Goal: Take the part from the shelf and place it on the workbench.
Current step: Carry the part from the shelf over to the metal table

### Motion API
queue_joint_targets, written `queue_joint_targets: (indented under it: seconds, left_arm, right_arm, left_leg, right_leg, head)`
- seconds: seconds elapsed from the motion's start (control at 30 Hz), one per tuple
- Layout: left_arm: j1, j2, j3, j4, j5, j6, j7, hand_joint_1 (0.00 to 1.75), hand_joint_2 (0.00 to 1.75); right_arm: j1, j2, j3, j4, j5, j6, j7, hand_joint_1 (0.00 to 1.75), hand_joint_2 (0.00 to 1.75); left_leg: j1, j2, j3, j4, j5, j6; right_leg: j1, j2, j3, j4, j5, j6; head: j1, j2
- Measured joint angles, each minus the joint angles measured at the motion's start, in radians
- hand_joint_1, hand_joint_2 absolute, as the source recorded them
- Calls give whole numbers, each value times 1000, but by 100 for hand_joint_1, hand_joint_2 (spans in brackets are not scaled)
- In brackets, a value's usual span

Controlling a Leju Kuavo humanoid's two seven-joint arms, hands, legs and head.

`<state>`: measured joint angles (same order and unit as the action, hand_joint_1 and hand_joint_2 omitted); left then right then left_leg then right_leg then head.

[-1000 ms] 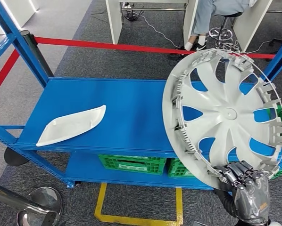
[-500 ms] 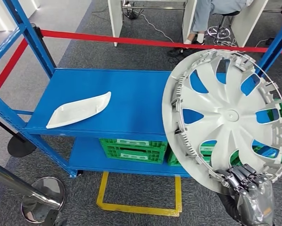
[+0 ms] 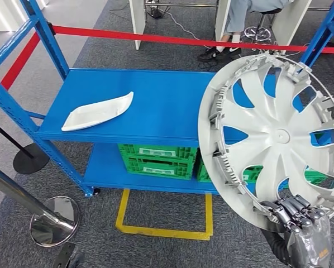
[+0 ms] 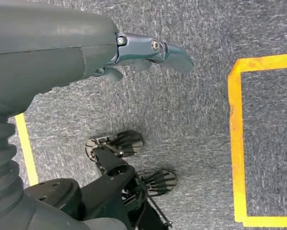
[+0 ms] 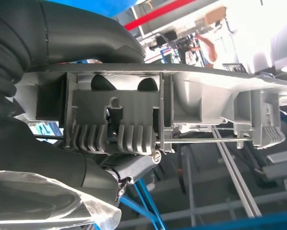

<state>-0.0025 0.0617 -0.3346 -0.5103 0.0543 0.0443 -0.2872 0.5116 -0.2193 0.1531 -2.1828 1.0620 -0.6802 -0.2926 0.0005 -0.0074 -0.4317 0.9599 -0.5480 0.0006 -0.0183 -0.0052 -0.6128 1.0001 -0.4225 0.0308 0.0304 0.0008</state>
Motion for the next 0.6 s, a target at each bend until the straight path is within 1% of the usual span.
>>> queue_joint_targets:
  seconds: [0.03,0.07,0.1,0.13,0.17,0.2,0.23,0.27,0.3,0.33,0.37,0.4,0.43,0.47,0.5,0.53,0.57,0.6]
  left_arm:
    - [0,0,0,-1,0,0,1,0,175]
    - [-1,0,0,-2,0,0,3,0,175]
    - [-1,-1,0,-3,0,0,4,0,175]
    - [0,-1,0,-5,-1,-1,6,0,175]
    - [0,-1,0,-8,-2,-1,8,0,175]
    - [1,-1,0,-10,-3,-1,11,0,175]
    - [2,-1,0,-12,-6,-2,15,0,175]
    - [4,-1,0,-13,-9,-2,21,0,175]
    - [6,-1,0,-15,-14,-2,26,0,175]
    - [8,-1,0,-16,-18,-2,32,0,175]
    - [10,-1,0,-17,-22,-2,37,0,175]
    - [12,-1,0,-20,-26,-2,40,0,175]
    - [14,-1,0,-22,-29,-2,43,0,175]
    - [15,-1,0,-25,-32,-2,44,0,175]
    - [16,-1,0,-28,-35,-2,45,0,175]
    - [16,-1,0,-29,-37,-2,45,0,175]
    - [17,-1,-1,-30,-39,-2,45,0,175]
    - [19,-1,-1,-31,-41,-2,46,0,175]
  right_arm:
    - [0,0,0,-2,0,0,0,175,175]
    - [1,0,-1,-3,0,0,0,175,175]
    - [2,0,-1,-4,-1,0,0,175,175]
    - [3,0,-3,-5,-1,0,0,175,175]
    - [3,0,-4,-5,-1,0,0,175,175]
    - [4,0,-6,-5,-1,0,0,175,175]
    - [5,0,-7,-5,0,0,0,175,175]
    - [7,0,-8,-6,3,0,1,175,175]
    - [11,0,-8,-8,6,0,3,175,175]
    - [15,0,-9,-10,10,0,6,175,175]
    - [19,0,-10,-13,13,0,9,175,175]
    - [21,0,-11,-17,13,0,12,175,175]
    - [23,0,-12,-22,12,0,14,175,175]
    - [23,0,-14,-27,9,0,16,175,175]
    - [25,0,-15,-31,6,0,17,175,175]
    - [27,0,-15,-34,4,0,17,175,175]
    - [28,0,-15,-35,2,0,17,175,175]
    - [30,0,-16,-36,1,0,17,175,175]
  left_leg:
    - [-1,2,-7,-2,8,6]
    - [-2,5,-16,-5,20,13]
    - [-2,8,-27,-8,33,22]
    - [-2,11,-40,-11,47,30]
    - [-4,14,-54,-11,60,35]
    - [-6,17,-71,-10,72,39]
    - [-9,19,-87,-8,84,41]
    - [-12,22,-105,-5,96,42]
    - [-14,25,-124,-1,107,42]
    - [-16,27,-142,3,117,40]
    - [-16,29,-158,10,127,38]
    - [-18,30,-171,17,134,35]
    - [-20,32,-181,24,142,31]
    - [-21,34,-187,29,150,27]
    - [-22,37,-192,31,159,23]
    - [-21,40,-195,30,169,19]
    - [-20,40,-199,32,168,14]
    - [-18,35,-204,42,149,6]
  right_leg:
    - [-2,0,-3,-4,9,8]
    - [-4,1,-9,-3,5,14]
    - [-6,2,-18,9,-17,18]
    - [-6,3,-32,41,-60,20]
    - [-7,3,-47,93,-115,20]
    - [-6,3,-62,159,-166,21]
    - [-6,3,-71,222,-196,21]
    - [-5,3,-70,266,-199,21]
    - [-5,3,-53,278,-178,21]
    - [-4,2,-19,255,-146,19]
    - [-2,-3,32,201,-121,16]
    - [1,-11,94,123,-115,14]
    - [3,-19,149,45,-126,10]
    - [5,-24,184,-12,-141,6]
    - [7,-25,200,-46,-153,1]
    - [7,-22,197,-56,-153,-5]
    - [6,-19,186,-54,-145,-11]
    - [4,-16,176,-54,-135,-19]
  head:
    - [-1,0]
    - [-1,0]
    - [0,0]
    - [2,0]
    - [4,0]
    - [5,0]
    - [6,0]
    - [6,0]
    - [5,0]
    - [5,0]
    - [6,0]
    - [6,0]
    - [6,0]
    - [6,0]
    - [6,0]
    - [6,0]
    - [6,0]
    - [6,0]
